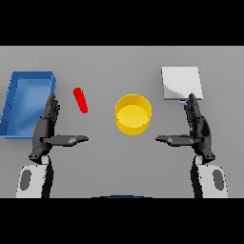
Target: Pick up the red beaker and tilt it to pour out 1 green nut into yellow bowl. Pick up the yellow bowl and place it on the metallic measuring scale.
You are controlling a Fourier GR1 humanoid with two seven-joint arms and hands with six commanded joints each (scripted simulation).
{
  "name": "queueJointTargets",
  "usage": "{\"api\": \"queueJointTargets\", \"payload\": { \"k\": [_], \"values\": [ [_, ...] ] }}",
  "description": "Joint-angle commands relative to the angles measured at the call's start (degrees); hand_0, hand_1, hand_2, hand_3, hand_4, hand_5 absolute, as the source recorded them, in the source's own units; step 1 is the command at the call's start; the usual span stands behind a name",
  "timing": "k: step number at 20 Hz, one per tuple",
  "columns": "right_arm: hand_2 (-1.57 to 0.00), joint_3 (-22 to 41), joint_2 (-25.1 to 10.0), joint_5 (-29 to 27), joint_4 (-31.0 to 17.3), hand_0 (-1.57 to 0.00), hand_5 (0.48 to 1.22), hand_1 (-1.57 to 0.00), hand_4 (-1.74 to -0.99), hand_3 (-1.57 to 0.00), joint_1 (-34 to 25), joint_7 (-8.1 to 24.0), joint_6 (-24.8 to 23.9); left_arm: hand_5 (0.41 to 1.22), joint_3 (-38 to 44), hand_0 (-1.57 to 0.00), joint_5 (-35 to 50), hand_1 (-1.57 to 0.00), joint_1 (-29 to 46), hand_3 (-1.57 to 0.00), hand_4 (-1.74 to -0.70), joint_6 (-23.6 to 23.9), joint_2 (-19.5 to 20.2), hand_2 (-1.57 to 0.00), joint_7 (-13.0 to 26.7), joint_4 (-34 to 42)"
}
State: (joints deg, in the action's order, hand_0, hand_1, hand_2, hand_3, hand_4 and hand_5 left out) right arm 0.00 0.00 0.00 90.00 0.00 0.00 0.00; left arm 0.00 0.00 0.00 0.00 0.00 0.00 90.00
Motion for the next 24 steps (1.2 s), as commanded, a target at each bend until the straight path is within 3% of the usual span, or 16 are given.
{"api": "queueJointTargets", "payload": {
  "k": [1, 6, 7, 8, 11, 16, 20, 24],
  "values": [
    [0.0, -0.05, -0.06, -0.07, 0.03, 0.0, 0.681, 0.0, -1.245, 0.0, 0.05, -0.03, 0.0, 0.652, -0.02, 0.0, -0.01, 0.0, -0.06, 0.0, -1.2, 0.08, -0.05, 0.0, 0.03, -0.03],
    [0.0, -0.16, -0.43, -0.48, 0.36, 0.0, 0.681, 0.0, -1.245, 0.0, 1.18, -0.77, 0.67, 0.652, -0.05, 0.0, -0.3, 0.0, -0.78, 0.0, -1.2, 0.28, -0.1, 0.0, 0.12, -0.58],
    [0.0, 2.05, -2.86, 5.19, 2.87, 0.0, 0.681, 0.0, -1.245, 0.0, 3.22, -5.05, -0.5, 0.652, -2.53, 0.0, -3.53, 0.0, 1.53, 0.0, -1.2, 0.19, 1.02, 0.0, -0.62, 1.91],
    [0.0, 4.13, -3.8, 9.34, 4.73, 0.0, 0.678, 0.0, -1.242, 0.0, 5.01, -7.14, -1.39, 0.649, -4.0, 0.0, -5.68, 0.0, 2.57, 0.0, -1.21, 0.39, 1.79, 0.0, -0.6, 4.02],
    [0.0, 6.41, -5.1, 13.86, 8.09, 0.0, 0.678, 0.0, -1.235, 0.0, 7.49, -7.12, -2.13, 0.658, -5.73, 0.0, -7.61, 0.0, 4.09, 0.0, -1.22, 0.0, 2.89, 0.0, 2.59, 6.94],
    [0.0, 6.44, -5.23, 12.8, 9.25, 0.0, 0.682, 0.0, -1.254, 0.0, 7.75, -5.89, -1.07, 0.679, -6.57, 0.0, -8.41, 0.0, 2.65, 0.0, -1.25, -1.06, 3.45, 0.0, 4.33, 5.66],
    [0.0, 6.0, -4.81, 10.57, 9.12, 0.0, 0.676, 0.0, -1.286, 0.0, 7.48, -5.98, 0.14, 0.724, -5.65, 0.0, -8.08, 0.0, -3.07, 0.0, -1.36, -1.17, 2.34, 0.0, 3.76, -1.08],
    [0.0, 5.9, -4.49, 10.28, 9.49, 0.0, 0.681, 0.0, -1.312, 0.0, 8.09, -6.28, -0.02, 0.739, -3.77, 0.0, -8.49, 0.0, -8.41, 0.0, -1.38, -0.39, 2.34, 0.0, 2.63, -8.44]
  ]
}}
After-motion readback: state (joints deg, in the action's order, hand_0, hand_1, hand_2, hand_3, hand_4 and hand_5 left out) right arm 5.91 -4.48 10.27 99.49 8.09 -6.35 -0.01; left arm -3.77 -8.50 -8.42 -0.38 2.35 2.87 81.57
